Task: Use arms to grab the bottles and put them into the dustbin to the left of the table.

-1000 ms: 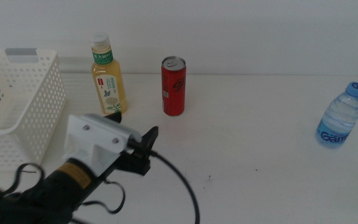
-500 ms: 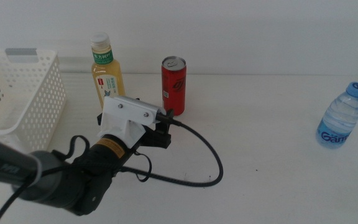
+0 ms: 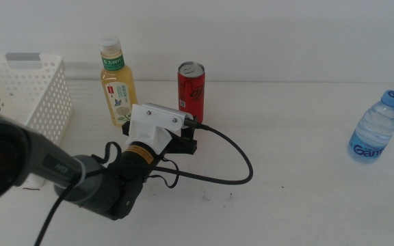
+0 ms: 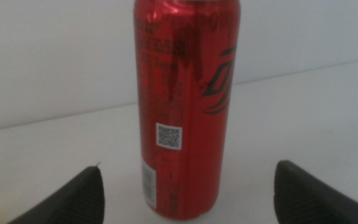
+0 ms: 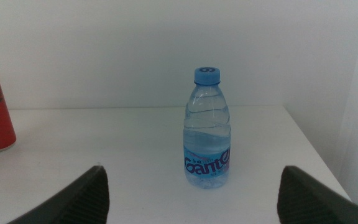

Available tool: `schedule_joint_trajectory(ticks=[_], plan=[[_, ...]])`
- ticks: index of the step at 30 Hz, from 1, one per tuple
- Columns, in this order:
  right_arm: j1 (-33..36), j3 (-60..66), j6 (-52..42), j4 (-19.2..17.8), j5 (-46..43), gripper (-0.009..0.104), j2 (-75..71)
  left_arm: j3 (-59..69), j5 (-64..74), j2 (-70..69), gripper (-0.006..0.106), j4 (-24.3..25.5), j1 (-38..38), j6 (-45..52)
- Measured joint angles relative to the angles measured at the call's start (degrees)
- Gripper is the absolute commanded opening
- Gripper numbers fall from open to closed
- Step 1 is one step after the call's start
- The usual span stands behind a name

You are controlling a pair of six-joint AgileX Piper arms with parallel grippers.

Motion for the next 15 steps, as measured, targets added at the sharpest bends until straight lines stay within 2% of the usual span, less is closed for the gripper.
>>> schedule_joint_trajectory(ticks=[15], plan=[[0.0, 0.0, 0.0, 0.0, 0.0, 0.091, 0.0, -13.1, 1.3, 8.0, 0.094, 0.4, 0.6, 0.0]])
